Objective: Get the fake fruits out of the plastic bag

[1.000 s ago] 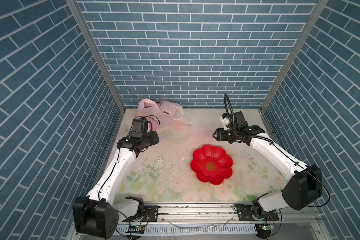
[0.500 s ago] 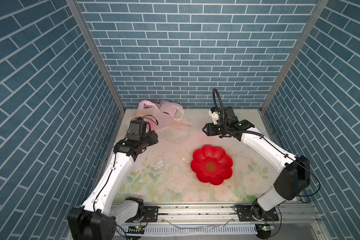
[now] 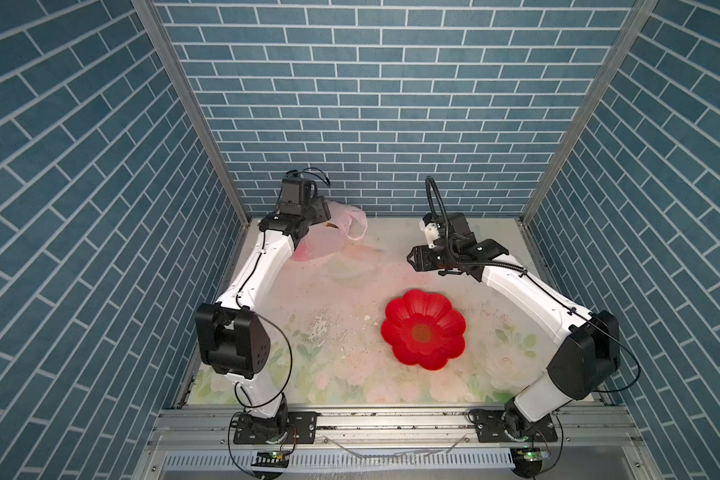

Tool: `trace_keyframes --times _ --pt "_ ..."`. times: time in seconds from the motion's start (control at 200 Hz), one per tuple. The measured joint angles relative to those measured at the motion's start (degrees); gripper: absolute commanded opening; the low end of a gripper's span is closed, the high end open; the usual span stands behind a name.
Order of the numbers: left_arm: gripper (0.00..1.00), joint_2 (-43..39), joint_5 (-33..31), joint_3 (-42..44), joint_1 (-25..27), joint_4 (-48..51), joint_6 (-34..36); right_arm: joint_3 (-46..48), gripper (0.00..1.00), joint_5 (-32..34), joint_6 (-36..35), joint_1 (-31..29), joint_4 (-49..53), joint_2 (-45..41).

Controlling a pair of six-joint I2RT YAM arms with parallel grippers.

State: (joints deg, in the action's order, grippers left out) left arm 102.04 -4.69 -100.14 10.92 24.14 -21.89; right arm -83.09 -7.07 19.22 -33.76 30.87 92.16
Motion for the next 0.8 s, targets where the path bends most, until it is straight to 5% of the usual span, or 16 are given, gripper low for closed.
trace_keyframes --times 0.325,0.59,0.8 --pt "0.57 13.7 -0.9 -9.8 -0.6 -2.5 2.4 0.0 0.62 0.9 0.0 0.1 1.0 3.5" --pt "0.14 15.2 0.7 -8.6 -0.6 -6.1 2.6 0.0 0.62 0.9 0.0 0.4 1.0 4.1" --pt "0.00 9.7 2.4 -1.1 -0.6 -6.6 1.2 0.0 0.61 0.5 0.0 0.5 0.5 4.5"
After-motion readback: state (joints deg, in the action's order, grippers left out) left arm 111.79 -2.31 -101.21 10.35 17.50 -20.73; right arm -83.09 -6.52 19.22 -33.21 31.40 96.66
